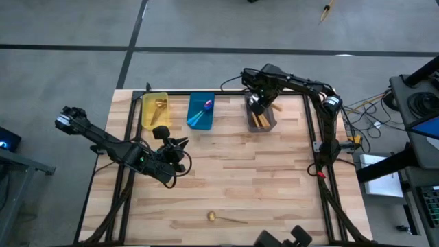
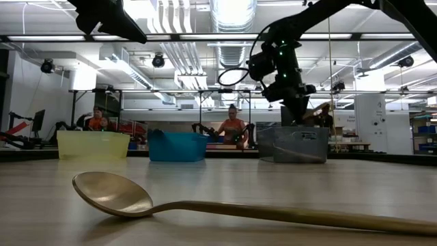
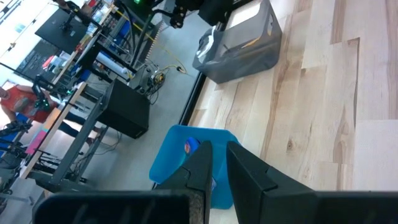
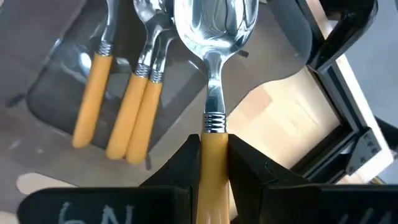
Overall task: Sort silverware by color (type)
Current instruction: Adjust the yellow spoon in the black bin
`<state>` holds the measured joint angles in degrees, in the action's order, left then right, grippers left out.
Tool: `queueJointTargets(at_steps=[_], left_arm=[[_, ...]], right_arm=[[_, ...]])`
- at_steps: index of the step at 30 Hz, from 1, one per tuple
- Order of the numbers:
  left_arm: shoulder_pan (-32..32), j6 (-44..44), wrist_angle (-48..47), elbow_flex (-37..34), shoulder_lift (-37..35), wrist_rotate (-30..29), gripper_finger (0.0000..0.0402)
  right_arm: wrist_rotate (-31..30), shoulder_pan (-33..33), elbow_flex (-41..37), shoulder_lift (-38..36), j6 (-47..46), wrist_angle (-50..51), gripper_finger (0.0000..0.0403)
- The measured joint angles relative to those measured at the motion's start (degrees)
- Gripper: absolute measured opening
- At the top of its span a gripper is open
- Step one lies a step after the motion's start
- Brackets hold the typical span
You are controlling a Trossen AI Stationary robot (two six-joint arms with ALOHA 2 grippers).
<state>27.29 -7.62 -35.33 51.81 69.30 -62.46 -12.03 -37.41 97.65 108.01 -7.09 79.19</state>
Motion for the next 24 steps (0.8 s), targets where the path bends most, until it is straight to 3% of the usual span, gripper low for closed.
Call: queueJointTargets(at_steps=[16,24], left_arm=[[0.0,0.0,0.0,0.0,0.0,0.0,0.0029],[0.0,0.0,-0.1,0.0,0.0,0.0,0.0029]], right_arm=[[0.7,0.0,-4.3,0.0,-8.4,-7.4,0.0052],[5.0,0.1,-4.6,0.0,-10.1,-8.7,0.0053]])
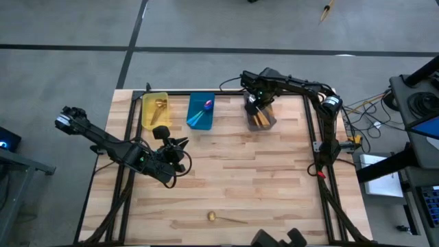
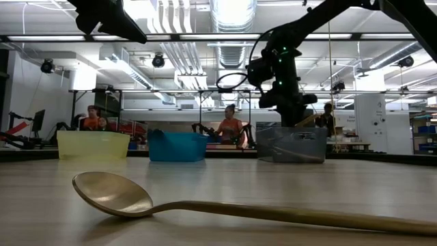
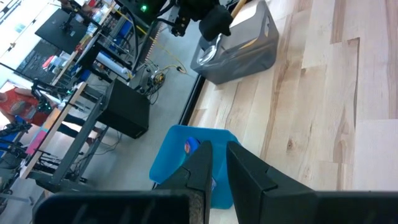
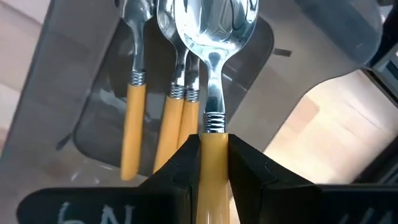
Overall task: Sort silverware by color (type)
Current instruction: Adjust the yellow spoon in the black bin, then put the gold spoon into the yellow bin
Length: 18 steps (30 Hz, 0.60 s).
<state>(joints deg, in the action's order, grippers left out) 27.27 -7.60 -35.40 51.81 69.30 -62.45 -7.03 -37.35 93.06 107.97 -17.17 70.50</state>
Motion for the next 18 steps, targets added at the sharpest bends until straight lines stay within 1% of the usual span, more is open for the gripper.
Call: queueJointTargets(at_steps=[4,10,13,18], left_arm=[[0.0,0.0,0.0,0.0,0.0,0.0,0.0029],[0.0,0.0,0.0,0.0,0.0,0.0,0.0029],[0.0,0.0,0.0,0.0,0.0,0.0,0.0029],[0.0,0.0,0.0,0.0,0.0,0.0,0.0029]], right_arm=[[0.0,0.2,-0.8,0.0,-0.7,-2.3,0.0053],[0.0,0.5,-1.8,0.0,-1.5,-2.8,0.0056],[0.0,0.6,-2.3,0.0,-1.6,-3.9,0.0073],[0.0,0.7,-3.3,0.0,-1.8,-5.5,0.012]])
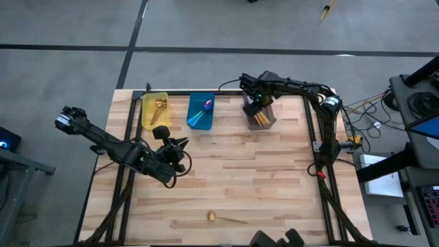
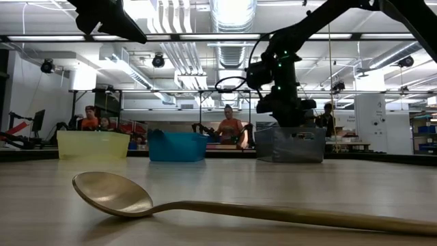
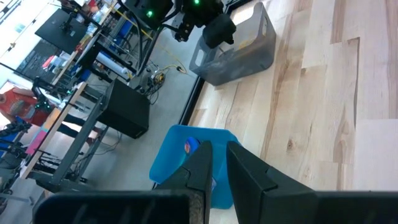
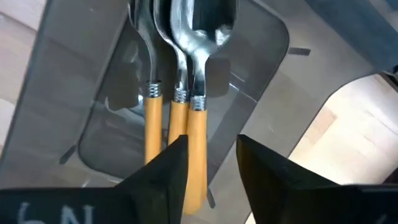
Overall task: Sort silverware by color (type)
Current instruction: Put the gold spoon into the yellow bin
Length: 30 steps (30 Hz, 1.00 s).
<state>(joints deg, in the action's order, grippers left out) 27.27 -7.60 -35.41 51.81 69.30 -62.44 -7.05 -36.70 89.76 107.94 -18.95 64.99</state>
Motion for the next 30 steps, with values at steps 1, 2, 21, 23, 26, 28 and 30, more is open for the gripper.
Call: queueJointTargets(at_steps=[1,2,21,23,26,28,30], left_arm=[[0.0,0.0,0.0,0.0,0.0,0.0,0.0029],[0.0,0.0,0.0,0.0,0.0,0.0,0.0029],[0.1,-18.3,0.0,0.0,0.6,12.8,0.0029],[0.2,-20.7,0.3,0.0,1.1,15.9,0.0029],[0.4,-24.4,0.4,0.0,2.1,20.3,0.0029],[0.7,-26.2,1.0,0.0,3.1,22.4,0.0029],[1.3,-27.1,1.8,0.0,4.3,24.2,0.0029]], right_arm=[[0.0,0.0,0.0,0.0,0.1,0.1,0.0127],[0.0,0.0,0.0,0.0,0.4,0.1,0.0131],[-1.2,12.7,-4.9,-14.5,2.3,-4.5,0.013],[-1.8,15.7,-7.5,-17.4,2.1,-7.3,0.0132],[-2.1,20.9,-11.8,-21.6,2.3,-12.3,0.0136],[-2.0,24.8,-15.1,-24.0,2.0,-16.4,0.0137],[-2.0,28.5,-18.0,-26.1,1.4,-20.3,0.0135]])
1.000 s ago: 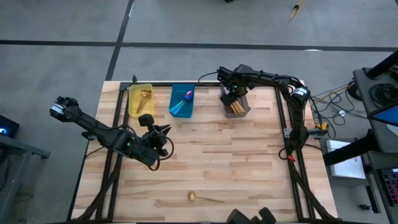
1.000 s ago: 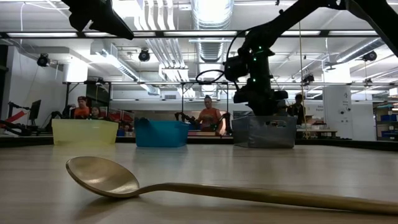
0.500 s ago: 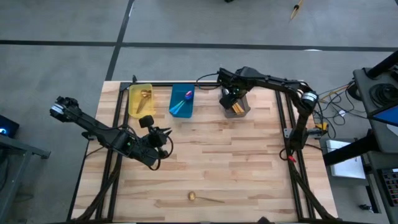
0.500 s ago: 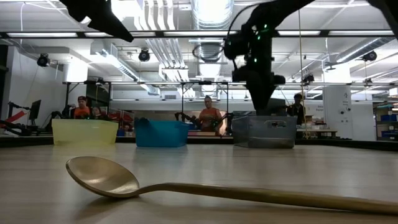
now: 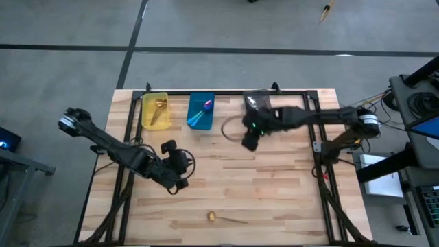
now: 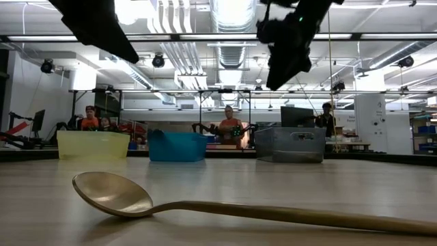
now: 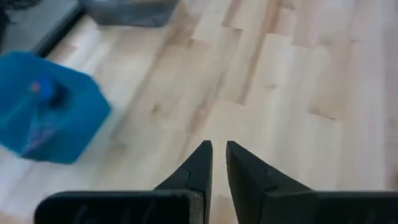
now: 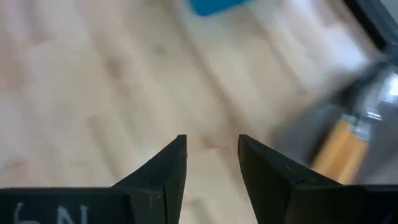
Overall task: Sort silverware by color (type)
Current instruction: Put the gold spoon into the yellow bin
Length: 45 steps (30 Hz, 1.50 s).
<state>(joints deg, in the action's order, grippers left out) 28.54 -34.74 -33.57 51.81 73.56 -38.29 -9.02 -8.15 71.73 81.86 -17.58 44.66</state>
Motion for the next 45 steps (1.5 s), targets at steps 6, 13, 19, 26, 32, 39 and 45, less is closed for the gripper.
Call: queueJointTargets(at_steps=[6,13,19,26,32,39,45], left_arm=[[3.0,-0.6,3.9,0.0,3.5,0.7,0.0029],[6.7,-4.1,5.1,2.8,7.8,3.4,0.0029],[9.9,-5.0,6.3,6.2,13.0,3.4,0.0029],[10.5,-0.1,6.5,11.5,19.9,3.3,0.0029],[11.3,1.1,6.1,16.9,24.0,2.8,0.0029],[16.6,-1.0,6.1,21.3,25.0,0.0,0.0029],[22.7,-2.5,6.6,22.8,25.0,-6.8,0.0029]], right_arm=[[0.0,11.4,-4.6,-2.3,-1.8,-7.4,0.0125],[0.0,23.1,-5.2,-0.2,-3.4,-13.3,0.0116],[-0.1,30.1,-4.5,3.2,-6.0,-21.4,0.0116],[-0.1,36.2,-4.5,9.8,-9.5,-28.8,0.0109],[-1.1,41.0,-4.5,16.1,-12.5,-33.5,0.0111],[-3.9,46.0,-0.8,23.3,-15.5,-37.4,0.0111],[-7.1,48.6,7.4,29.9,-14.2,-36.7,0.011]])
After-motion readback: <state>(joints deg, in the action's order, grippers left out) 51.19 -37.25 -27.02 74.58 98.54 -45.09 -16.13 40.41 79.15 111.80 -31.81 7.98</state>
